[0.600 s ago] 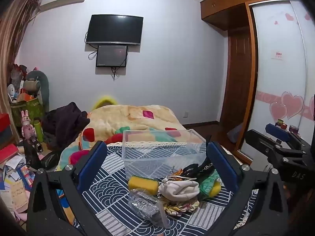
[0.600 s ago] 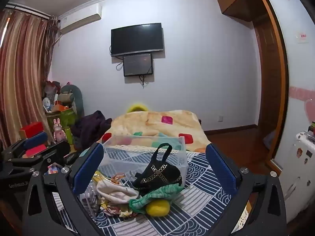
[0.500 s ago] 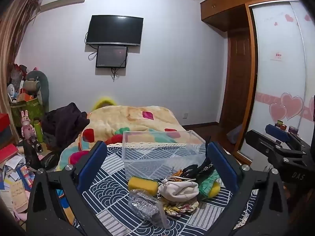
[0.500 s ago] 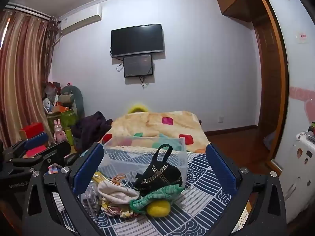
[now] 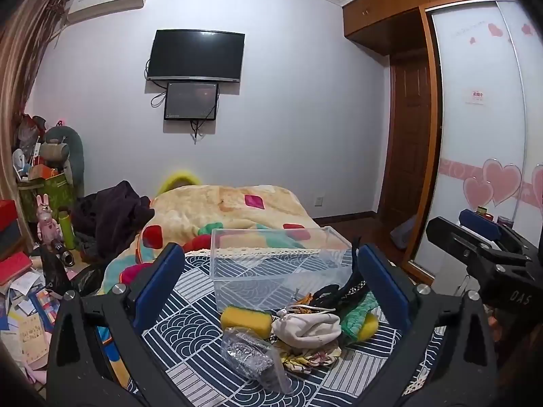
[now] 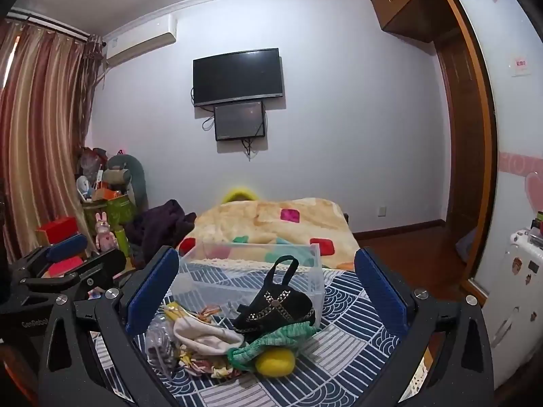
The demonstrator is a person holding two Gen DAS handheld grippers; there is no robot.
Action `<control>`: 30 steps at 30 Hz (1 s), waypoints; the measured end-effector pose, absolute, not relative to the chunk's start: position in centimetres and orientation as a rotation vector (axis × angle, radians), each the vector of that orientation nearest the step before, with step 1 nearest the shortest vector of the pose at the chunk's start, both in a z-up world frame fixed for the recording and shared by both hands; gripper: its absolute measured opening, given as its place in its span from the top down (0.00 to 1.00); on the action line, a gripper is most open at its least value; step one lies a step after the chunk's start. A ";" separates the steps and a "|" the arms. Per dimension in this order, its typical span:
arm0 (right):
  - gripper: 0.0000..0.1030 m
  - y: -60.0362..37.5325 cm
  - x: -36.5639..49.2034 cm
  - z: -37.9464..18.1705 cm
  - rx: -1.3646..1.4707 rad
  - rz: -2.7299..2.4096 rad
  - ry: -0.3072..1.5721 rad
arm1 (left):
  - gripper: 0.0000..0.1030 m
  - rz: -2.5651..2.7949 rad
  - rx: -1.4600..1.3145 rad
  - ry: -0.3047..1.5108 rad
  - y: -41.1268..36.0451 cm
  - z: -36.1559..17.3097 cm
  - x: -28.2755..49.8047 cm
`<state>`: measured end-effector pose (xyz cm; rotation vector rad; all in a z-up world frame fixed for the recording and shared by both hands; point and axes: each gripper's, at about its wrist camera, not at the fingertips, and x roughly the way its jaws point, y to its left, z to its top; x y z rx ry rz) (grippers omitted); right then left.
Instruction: Organize soft objects
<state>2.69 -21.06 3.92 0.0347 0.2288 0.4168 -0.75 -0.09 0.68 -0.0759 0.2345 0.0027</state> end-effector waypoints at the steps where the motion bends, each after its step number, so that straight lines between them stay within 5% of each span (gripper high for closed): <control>1: 0.00 -21.0 2.7 3.9 0.034 0.417 0.228 | 0.00 0.003 -0.075 0.235 -0.1 0.7 -0.7; 30: 0.00 -21.2 2.2 4.0 0.048 0.428 0.203 | 0.00 0.005 -0.070 0.219 -0.4 0.8 -0.9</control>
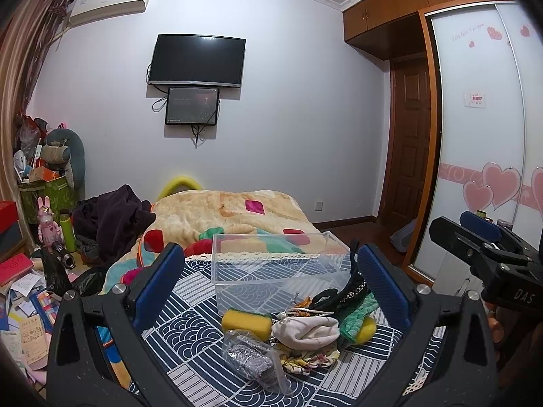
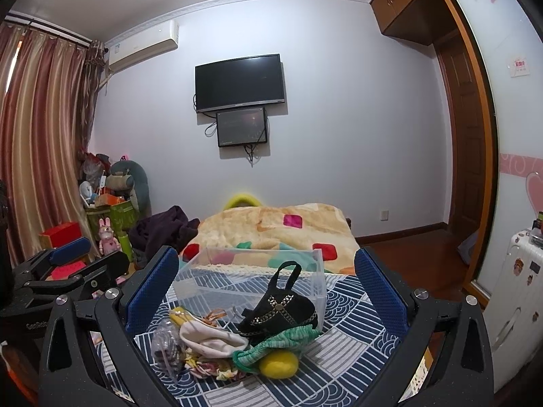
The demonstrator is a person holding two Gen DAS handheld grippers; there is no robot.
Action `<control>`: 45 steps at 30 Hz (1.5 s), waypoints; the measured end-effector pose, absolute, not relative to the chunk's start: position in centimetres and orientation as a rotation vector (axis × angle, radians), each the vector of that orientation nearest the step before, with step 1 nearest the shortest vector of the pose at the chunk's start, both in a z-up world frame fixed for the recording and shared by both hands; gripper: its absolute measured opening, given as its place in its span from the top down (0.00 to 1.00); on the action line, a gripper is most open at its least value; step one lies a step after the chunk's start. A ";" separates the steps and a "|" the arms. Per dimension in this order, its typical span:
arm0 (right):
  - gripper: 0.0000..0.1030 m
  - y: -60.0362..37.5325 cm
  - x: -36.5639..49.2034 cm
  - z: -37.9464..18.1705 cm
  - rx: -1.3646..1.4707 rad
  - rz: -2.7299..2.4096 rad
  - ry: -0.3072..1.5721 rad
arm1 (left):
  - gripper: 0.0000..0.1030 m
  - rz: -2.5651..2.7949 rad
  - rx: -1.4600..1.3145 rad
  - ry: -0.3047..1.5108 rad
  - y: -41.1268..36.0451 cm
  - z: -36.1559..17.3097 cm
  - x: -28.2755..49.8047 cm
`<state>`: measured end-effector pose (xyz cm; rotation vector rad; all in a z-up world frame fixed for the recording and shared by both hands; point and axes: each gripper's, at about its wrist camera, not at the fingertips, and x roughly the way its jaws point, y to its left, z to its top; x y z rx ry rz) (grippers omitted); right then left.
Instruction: Organize soft objects
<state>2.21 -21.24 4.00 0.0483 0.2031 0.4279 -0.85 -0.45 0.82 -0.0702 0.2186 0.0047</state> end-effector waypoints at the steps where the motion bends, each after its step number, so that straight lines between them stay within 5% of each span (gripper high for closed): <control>1: 0.00 -21.3 2.2 4.0 0.048 0.429 0.203 | 0.00 0.005 -0.069 0.217 -0.5 0.8 -0.9; 45: 0.00 -21.2 2.2 4.0 0.064 0.429 0.213 | 0.00 0.008 -0.088 0.237 -0.2 0.3 -0.7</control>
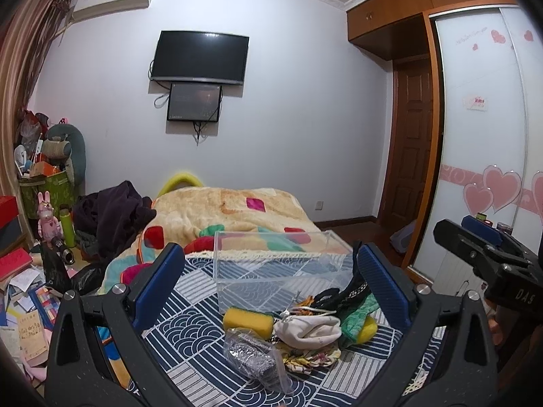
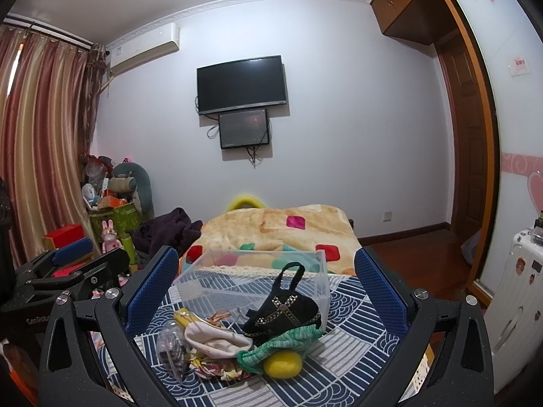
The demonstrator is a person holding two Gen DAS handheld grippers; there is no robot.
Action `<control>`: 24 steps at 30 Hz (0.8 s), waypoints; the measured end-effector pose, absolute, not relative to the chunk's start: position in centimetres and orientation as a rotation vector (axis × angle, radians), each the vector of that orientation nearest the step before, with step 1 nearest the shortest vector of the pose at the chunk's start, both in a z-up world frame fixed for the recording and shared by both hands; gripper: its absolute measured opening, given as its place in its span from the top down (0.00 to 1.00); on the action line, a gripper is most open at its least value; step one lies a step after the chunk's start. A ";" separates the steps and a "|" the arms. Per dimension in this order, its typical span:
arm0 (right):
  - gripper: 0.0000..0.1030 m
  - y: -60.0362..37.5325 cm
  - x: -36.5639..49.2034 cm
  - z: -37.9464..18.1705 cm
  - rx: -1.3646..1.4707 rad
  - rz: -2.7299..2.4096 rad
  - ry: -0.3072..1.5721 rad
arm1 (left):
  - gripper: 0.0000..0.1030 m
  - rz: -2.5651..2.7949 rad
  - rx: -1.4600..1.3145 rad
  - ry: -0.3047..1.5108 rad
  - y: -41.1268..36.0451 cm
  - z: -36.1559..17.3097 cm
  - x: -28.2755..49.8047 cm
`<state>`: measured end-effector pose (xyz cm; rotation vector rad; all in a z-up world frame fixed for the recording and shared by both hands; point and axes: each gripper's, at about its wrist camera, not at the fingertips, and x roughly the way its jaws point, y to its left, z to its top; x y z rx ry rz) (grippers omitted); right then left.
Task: Organize soft objects
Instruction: 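Grasp the yellow sponge with the left tool while the right tool grasps the black handbag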
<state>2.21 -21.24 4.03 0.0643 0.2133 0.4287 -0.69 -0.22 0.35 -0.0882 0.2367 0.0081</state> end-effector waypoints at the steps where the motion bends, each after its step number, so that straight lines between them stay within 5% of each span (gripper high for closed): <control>1: 0.00 -21.3 2.4 3.9 0.066 0.428 0.220 | 0.00 0.004 -0.094 0.253 0.0 0.0 -0.4; 12: 0.00 -21.5 5.5 0.5 0.054 0.390 0.345 | 0.00 0.035 -0.144 0.502 1.8 -6.2 4.2; 15: 0.00 -21.5 6.4 -0.4 0.056 0.391 0.390 | 0.08 0.037 -0.165 0.526 2.4 -6.9 5.1; 24: 0.22 -22.0 8.8 -2.3 0.105 0.395 0.511 | 0.20 0.047 -0.232 0.575 4.9 -8.1 7.8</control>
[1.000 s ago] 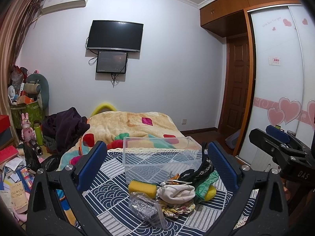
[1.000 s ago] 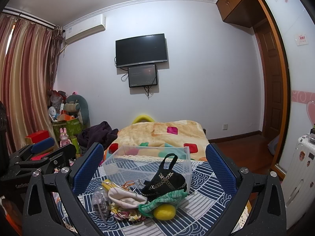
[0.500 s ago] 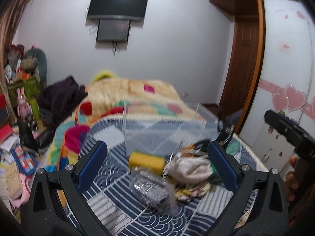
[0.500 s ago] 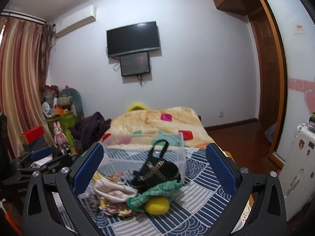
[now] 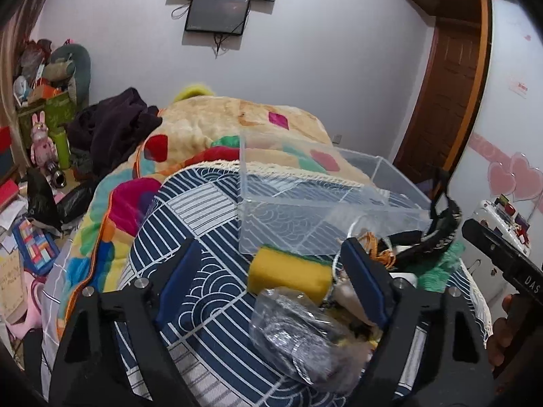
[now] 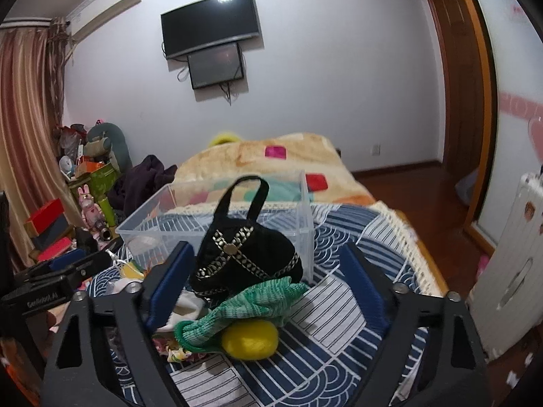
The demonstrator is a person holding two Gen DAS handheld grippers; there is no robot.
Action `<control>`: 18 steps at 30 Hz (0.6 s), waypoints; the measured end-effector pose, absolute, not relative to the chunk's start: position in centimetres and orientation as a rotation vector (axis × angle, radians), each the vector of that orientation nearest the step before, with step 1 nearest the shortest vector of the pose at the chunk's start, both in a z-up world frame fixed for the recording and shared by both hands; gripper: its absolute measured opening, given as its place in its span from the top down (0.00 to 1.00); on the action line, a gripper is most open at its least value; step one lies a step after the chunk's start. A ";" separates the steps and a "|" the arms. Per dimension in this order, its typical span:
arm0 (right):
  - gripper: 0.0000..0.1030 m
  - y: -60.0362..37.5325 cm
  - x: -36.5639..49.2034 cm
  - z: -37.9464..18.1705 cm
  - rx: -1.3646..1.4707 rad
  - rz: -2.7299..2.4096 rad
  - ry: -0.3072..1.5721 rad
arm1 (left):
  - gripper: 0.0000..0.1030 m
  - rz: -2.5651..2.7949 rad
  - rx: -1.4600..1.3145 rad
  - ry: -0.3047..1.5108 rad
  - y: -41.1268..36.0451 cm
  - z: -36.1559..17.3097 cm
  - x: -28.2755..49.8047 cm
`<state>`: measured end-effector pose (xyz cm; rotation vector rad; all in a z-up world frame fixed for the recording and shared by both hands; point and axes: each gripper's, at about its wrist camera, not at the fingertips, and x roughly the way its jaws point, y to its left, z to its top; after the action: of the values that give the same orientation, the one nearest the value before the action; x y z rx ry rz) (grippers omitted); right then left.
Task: Organize soft objects
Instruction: 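Grasp the yellow sponge with the left tool while the right tool grasps the black handbag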
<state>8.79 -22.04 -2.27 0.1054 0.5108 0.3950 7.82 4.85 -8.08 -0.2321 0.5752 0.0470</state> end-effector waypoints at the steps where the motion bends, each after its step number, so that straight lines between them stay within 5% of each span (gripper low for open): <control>1: 0.23 -21.9 9.0 -2.5 0.111 0.400 0.524 | 0.22 0.048 -0.235 0.587 5.0 -8.4 8.1; 18: 0.45 -19.9 10.6 -4.2 0.061 0.458 0.606 | 0.23 -0.045 -0.211 0.682 3.5 -10.7 9.4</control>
<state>10.62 -19.89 -4.19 0.0606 0.6059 0.4581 9.41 3.54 -10.69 -0.2112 0.6815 -0.0453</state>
